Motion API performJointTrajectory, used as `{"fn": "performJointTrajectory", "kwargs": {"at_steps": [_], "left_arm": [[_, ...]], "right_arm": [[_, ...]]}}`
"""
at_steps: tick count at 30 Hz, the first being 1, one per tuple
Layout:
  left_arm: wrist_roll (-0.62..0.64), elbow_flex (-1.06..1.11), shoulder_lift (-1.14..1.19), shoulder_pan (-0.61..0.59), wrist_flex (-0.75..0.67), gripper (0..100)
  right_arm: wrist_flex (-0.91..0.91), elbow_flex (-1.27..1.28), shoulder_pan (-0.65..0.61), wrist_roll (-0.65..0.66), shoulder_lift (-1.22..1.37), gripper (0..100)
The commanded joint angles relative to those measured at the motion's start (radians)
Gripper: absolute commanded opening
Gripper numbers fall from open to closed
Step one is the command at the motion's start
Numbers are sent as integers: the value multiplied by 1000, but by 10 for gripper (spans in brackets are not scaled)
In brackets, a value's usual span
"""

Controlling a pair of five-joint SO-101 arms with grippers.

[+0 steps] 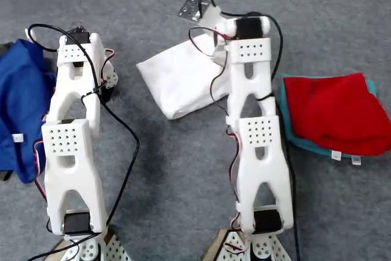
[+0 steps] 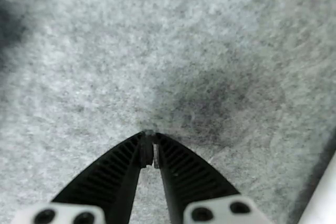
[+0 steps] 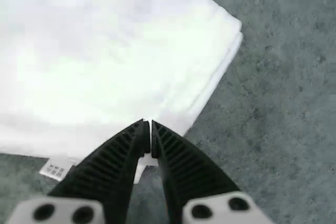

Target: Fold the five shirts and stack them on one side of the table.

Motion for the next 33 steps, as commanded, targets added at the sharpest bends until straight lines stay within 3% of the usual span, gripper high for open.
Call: {"fn": "performJointTrajectory", "kwargs": {"at_steps": [1,5,12,15,20,25,30,33], "left_arm": [[-3,-25,-12,-21,-51,19],[-3,-25,-12,-21,-51,19],[-3,-25,-12,-21,-51,19],[-3,-25,-12,-21,-51,19],[-3,-25,-12,-21,-51,19],[-9,-25,-15,-20,-49,19],[-58,-84,-82,57,41,19],[-118,-189,-160,180,163,19]], "right_arm": [[18,-28,44,-11,-5,23],[20,30,70,-11,-59,23],[15,426,117,49,-217,23],[-14,481,151,69,-239,23],[-114,458,156,87,-220,23],[-129,274,84,83,-236,24],[15,50,28,78,-263,23],[21,42,45,-83,-308,10]]}}
